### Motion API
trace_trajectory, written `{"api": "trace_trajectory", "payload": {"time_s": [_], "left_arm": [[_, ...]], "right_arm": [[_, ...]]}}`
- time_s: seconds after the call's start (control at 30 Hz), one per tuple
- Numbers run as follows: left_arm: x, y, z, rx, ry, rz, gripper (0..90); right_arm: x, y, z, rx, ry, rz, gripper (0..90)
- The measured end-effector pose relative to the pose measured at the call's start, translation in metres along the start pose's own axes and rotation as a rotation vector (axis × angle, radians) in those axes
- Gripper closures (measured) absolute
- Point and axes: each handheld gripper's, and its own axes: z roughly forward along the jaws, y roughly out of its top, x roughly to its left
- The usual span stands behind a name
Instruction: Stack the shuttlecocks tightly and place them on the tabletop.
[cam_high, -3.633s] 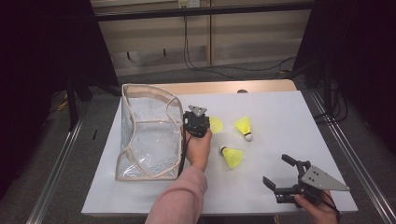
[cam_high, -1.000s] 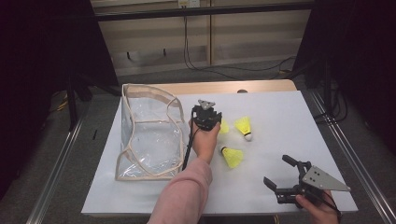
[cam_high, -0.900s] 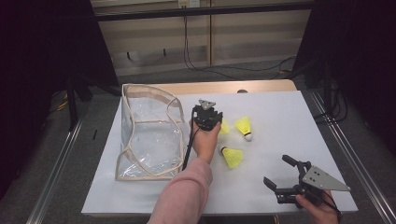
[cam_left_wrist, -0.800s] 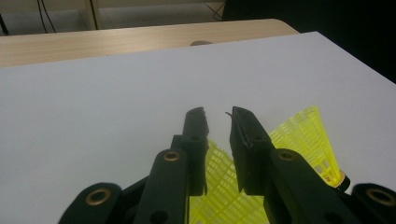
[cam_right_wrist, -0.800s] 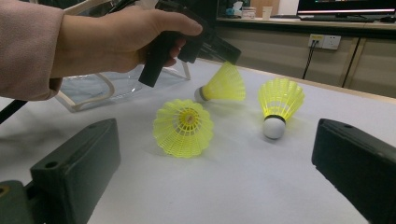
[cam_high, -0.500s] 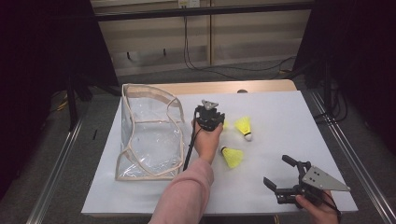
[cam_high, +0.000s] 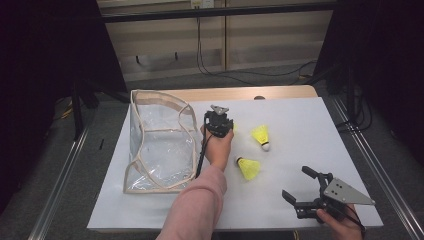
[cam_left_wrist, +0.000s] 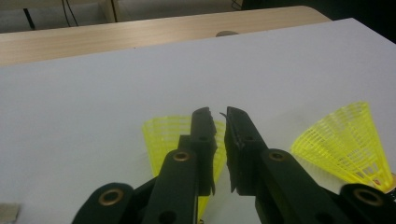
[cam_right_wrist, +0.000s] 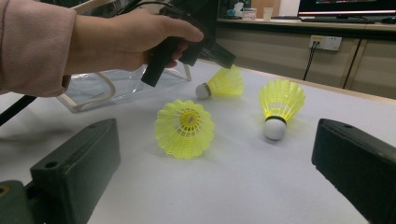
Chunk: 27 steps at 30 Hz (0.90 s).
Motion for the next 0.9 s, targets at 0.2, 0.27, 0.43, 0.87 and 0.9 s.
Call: {"api": "trace_trajectory", "payload": {"time_s": [0.2, 0.27, 0.43, 0.87, 0.9], "left_arm": [[0.0, -0.003, 0.002, 0.03, -0.009, 0.023, 87.6], [0.0, 0.0, 0.0, 0.001, 0.004, 0.014, 86.6], [0.001, 0.011, -0.004, -0.035, 0.046, -0.01, 72.4], [0.013, 0.017, 0.017, -0.004, 0.082, -0.059, 61.0], [0.012, 0.017, 0.018, 0.005, 0.077, -0.06, 61.6]], "right_arm": [[0.0, 0.0, 0.0, -0.001, 0.0, 0.0, 1.0], [0.0, 0.0, 0.0, -0.002, 0.003, 0.0, 1.1], [0.0, 0.0, 0.0, -0.001, 0.0, 0.001, 1.1], [-0.001, -0.001, 0.0, -0.005, 0.007, 0.002, 1.1], [-0.001, -0.001, 0.0, -0.006, 0.005, 0.002, 1.1]]}}
